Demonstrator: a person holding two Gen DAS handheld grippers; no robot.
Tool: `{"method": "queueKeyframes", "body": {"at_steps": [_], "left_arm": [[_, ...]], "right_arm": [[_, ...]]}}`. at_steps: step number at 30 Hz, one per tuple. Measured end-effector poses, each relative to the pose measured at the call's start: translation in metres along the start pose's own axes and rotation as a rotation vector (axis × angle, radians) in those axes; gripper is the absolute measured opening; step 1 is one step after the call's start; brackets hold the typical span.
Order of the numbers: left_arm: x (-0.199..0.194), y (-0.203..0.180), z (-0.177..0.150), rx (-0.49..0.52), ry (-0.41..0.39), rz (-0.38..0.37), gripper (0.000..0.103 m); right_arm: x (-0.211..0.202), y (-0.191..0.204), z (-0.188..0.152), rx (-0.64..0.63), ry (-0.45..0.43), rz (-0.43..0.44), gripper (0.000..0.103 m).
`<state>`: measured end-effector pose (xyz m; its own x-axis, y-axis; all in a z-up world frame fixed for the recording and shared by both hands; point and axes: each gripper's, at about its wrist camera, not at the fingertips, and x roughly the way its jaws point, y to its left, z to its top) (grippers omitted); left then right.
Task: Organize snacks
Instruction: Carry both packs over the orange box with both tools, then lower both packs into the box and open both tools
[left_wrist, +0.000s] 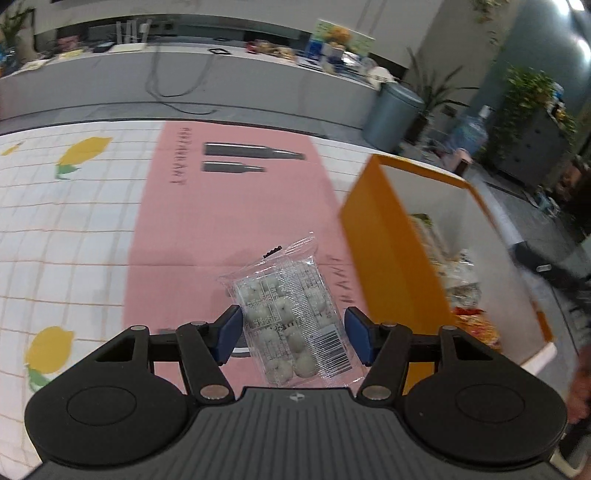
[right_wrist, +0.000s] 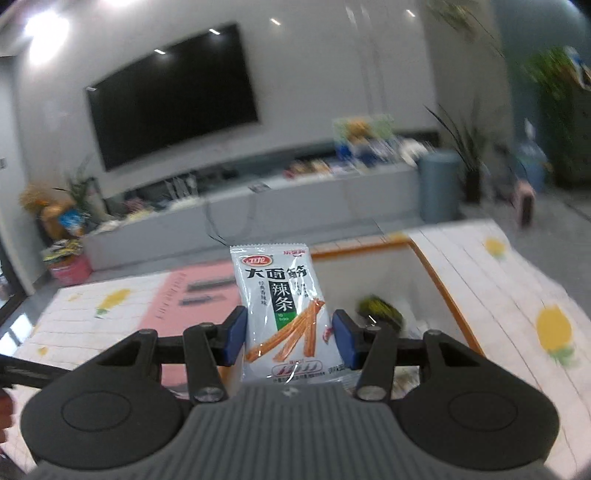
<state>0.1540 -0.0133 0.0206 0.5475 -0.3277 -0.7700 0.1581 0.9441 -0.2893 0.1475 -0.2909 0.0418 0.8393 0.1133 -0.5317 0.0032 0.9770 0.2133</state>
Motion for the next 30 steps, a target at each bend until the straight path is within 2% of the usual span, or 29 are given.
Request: {"method": "queueKeyframes", "body": {"at_steps": [2, 5, 10, 14, 15, 17, 18, 19, 22, 25, 27, 30], "left_arm": [[0.001, -0.008, 0.002, 0.011, -0.002, -0.025, 0.069], [0.003, -0.018, 0.004, 0.027, 0.0, -0.041, 0.069], [0.009, -0.029, 0.01, 0.025, 0.005, -0.074, 0.069], [0.012, -0.033, 0.012, 0.03, 0.007, -0.086, 0.068], [0.012, -0.035, 0.012, 0.029, 0.009, -0.09, 0.068], [0.013, -0.037, 0.012, 0.029, 0.012, -0.093, 0.068], [0.014, -0.038, 0.013, 0.025, 0.013, -0.092, 0.068], [0.015, -0.04, 0.013, 0.023, 0.014, -0.094, 0.068], [0.015, -0.048, 0.014, 0.023, 0.014, -0.106, 0.068], [0.014, -0.061, 0.016, 0.038, 0.007, -0.117, 0.068], [0.013, -0.071, 0.017, 0.05, -0.001, -0.121, 0.068], [0.016, -0.087, 0.021, 0.056, -0.004, -0.137, 0.068]], "right_arm": [[0.012, -0.005, -0.003, 0.02, 0.05, -0.003, 0.049], [0.027, -0.006, -0.008, 0.082, 0.127, 0.052, 0.049], [0.046, -0.011, -0.013, 0.142, 0.197, 0.111, 0.049], [0.062, -0.021, -0.02, 0.321, 0.252, 0.204, 0.05], [0.067, -0.026, -0.024, 0.397, 0.282, 0.241, 0.055], [0.08, -0.037, -0.033, 0.567, 0.377, 0.312, 0.079], [0.083, -0.04, -0.036, 0.605, 0.409, 0.323, 0.093], [0.08, -0.041, -0.036, 0.611, 0.418, 0.294, 0.092], [0.054, -0.043, -0.025, 0.557, 0.349, 0.249, 0.092], [0.03, -0.05, -0.013, 0.521, 0.285, 0.279, 0.097], [0.015, -0.055, -0.009, 0.487, 0.239, 0.244, 0.097], [-0.006, -0.069, -0.002, 0.5, 0.144, 0.208, 0.097]]}}
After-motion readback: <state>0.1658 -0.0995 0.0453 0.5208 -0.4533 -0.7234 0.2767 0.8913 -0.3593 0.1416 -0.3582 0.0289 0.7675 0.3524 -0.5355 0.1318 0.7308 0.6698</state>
